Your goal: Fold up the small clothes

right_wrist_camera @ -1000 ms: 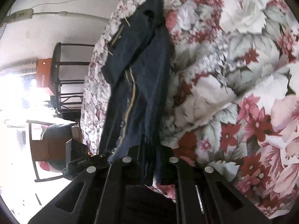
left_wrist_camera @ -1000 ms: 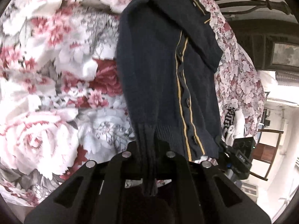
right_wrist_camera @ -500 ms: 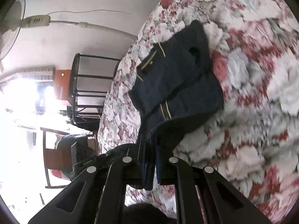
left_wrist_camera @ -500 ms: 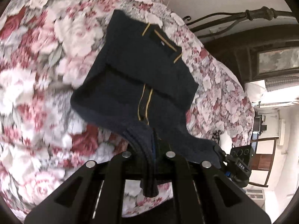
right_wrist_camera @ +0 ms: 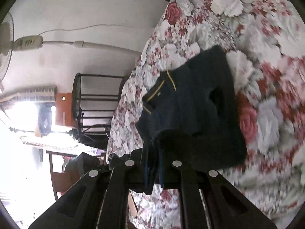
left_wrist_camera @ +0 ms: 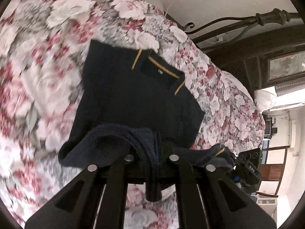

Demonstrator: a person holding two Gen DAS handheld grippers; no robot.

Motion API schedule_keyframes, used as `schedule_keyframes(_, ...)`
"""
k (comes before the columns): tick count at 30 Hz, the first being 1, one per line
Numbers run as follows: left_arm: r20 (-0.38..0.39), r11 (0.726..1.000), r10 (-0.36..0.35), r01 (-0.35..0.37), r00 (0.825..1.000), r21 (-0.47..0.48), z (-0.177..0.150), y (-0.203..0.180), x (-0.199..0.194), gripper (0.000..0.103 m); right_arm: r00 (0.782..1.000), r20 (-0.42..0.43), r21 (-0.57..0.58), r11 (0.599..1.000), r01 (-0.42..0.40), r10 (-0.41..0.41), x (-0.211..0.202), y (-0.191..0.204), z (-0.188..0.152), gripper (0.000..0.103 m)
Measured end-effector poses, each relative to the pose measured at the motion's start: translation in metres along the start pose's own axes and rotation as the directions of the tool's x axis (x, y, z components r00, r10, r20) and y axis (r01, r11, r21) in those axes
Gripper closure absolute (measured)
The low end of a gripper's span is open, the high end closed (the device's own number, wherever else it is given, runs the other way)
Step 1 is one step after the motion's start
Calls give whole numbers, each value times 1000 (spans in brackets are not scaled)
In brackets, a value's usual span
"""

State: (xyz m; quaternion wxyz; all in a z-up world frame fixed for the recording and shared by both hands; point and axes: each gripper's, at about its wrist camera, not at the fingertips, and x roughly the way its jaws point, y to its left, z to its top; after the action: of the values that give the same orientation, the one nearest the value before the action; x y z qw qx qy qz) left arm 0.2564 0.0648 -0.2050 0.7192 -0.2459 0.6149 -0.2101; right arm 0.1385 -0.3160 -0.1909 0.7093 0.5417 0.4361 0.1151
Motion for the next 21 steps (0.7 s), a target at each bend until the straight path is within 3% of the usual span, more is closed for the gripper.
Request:
schedule_keyframes(10, 52, 996, 84, -84, 995, -6, 64, 3, 45, 96, 999, 33, 85, 996, -1, -2, 54, -31, 66, 91)
schedule_keyframes(14, 48, 982, 183, -180, 982, -48, 79, 25, 81, 81, 997, 47, 137, 989, 53, -59, 84, -62, 85, 80)
schedule_keyframes(16, 55, 986, 146, -141, 988, -89, 81, 38, 90, 80, 998, 50, 171, 985, 20, -29, 91, -77, 89, 80)
schedule_keyframes(17, 62, 988, 125, -118, 990, -99, 81, 40, 88, 75, 999, 52, 188, 982, -6, -4, 90, -80, 88, 78)
schedule_keyframes(19, 67, 991, 55, -46, 996, -128, 78, 40, 74, 53, 997, 54, 178, 983, -54, 45, 82, -77, 86, 64)
schedule_keyframes(20, 94, 991, 55, -43, 994, -124, 76, 38, 66, 32, 997, 63, 148, 988, -51, 42, 75, -72, 84, 56)
schedule_keyframes(21, 155, 993, 64, -47, 986, -112, 72, 33, 50, 18, 996, 84, 82, 996, -23, 16, 65, -60, 81, 54)
